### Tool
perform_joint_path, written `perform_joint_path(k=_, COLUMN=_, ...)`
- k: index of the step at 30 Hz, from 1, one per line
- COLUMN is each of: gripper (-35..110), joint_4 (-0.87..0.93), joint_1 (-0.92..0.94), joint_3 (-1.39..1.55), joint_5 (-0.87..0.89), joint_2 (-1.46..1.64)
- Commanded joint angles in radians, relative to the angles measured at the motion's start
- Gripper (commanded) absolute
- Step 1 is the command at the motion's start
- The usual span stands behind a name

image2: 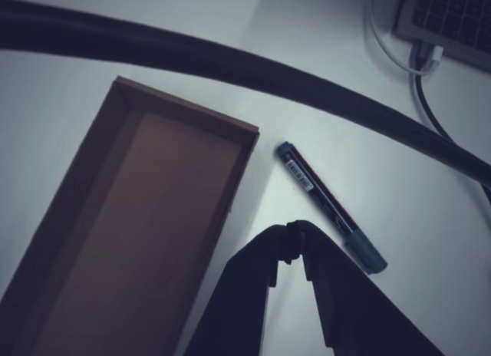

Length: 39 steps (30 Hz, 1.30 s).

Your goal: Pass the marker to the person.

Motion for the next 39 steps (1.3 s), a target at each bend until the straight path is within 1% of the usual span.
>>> perform_joint_path(k=1, gripper=-5, joint_4=0.044, joint_1=0.055, joint_3=-0.071, joint_5=-0.123, joint_2=0.003)
perform_joint_path(k=4, gripper=-5, joint_4=0.063, joint_1=0.114, joint_3=-0.078, joint_5=-0.195, joint_2=-0.002)
perform_joint_path(k=8, gripper=-5, joint_4=0.011, joint_1=0.163, joint_3=-0.031, joint_5=-0.256, joint_2=-0.021)
perform_joint_path(k=11, gripper=-5, joint_4=-0.048, joint_1=0.176, joint_3=0.014, joint_5=-0.267, joint_2=-0.054)
perform_joint_path(k=18, gripper=-2, joint_4=-0.063, joint_1=0.175, joint_3=0.021, joint_5=-0.282, joint_2=-0.146)
perform_joint_path(k=22, gripper=6, joint_4=-0.095, joint_1=0.161, joint_3=0.055, joint_5=-0.279, joint_2=-0.169)
perform_joint_path(k=28, gripper=14, joint_4=-0.114, joint_1=0.161, joint_3=0.095, joint_5=-0.308, joint_2=-0.184)
perform_joint_path(k=39, gripper=19, joint_4=-0.115, joint_1=0.207, joint_3=0.175, joint_5=-0.422, joint_2=-0.209)
